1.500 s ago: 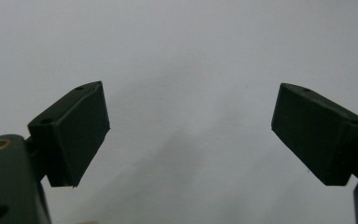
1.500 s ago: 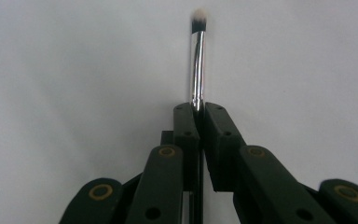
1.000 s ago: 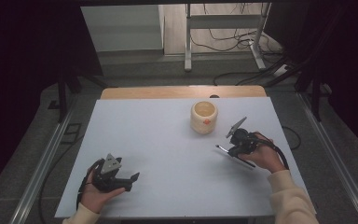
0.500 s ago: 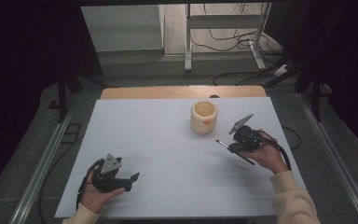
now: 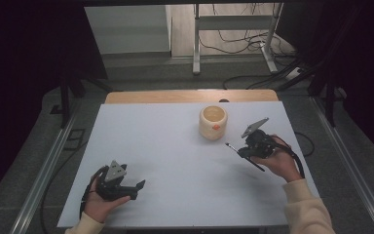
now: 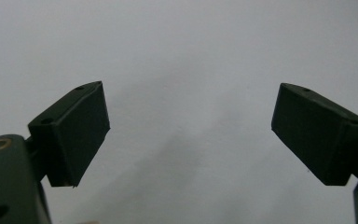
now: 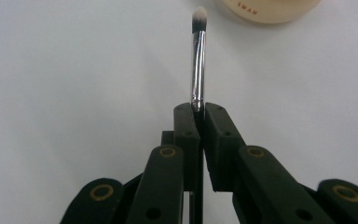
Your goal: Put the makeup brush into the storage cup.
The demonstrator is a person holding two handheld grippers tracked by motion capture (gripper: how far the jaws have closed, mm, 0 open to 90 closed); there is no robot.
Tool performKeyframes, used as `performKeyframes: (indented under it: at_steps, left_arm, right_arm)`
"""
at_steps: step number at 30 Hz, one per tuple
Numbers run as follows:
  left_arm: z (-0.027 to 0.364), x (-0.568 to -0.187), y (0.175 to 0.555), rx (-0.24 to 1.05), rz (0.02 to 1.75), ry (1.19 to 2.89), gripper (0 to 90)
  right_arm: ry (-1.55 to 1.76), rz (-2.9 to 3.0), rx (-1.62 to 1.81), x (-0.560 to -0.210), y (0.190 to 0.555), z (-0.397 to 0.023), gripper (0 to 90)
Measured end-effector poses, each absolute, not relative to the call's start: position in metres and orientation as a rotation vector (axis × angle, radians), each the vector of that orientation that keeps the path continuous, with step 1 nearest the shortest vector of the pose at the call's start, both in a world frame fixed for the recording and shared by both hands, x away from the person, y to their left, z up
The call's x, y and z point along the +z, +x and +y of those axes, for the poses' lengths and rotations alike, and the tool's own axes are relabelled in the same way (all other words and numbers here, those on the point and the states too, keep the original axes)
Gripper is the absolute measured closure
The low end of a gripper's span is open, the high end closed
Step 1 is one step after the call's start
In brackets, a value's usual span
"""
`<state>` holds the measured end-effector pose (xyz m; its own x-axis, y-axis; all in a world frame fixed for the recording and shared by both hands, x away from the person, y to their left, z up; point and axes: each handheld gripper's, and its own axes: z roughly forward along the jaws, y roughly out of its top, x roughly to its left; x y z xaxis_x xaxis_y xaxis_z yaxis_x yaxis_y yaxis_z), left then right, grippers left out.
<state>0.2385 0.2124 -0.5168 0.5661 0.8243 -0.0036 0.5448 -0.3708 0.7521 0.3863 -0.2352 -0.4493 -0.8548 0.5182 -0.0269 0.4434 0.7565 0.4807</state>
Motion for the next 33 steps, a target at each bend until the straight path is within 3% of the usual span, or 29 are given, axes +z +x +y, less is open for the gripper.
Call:
performKeyframes:
  at_steps: [33]
  left_arm:
    - [0.212,-0.517,0.239,0.490,1.089,2.078,11.5]
  right_arm:
    - [0.864,2.655,0.935,-0.430,0.380,-0.238,83.9]
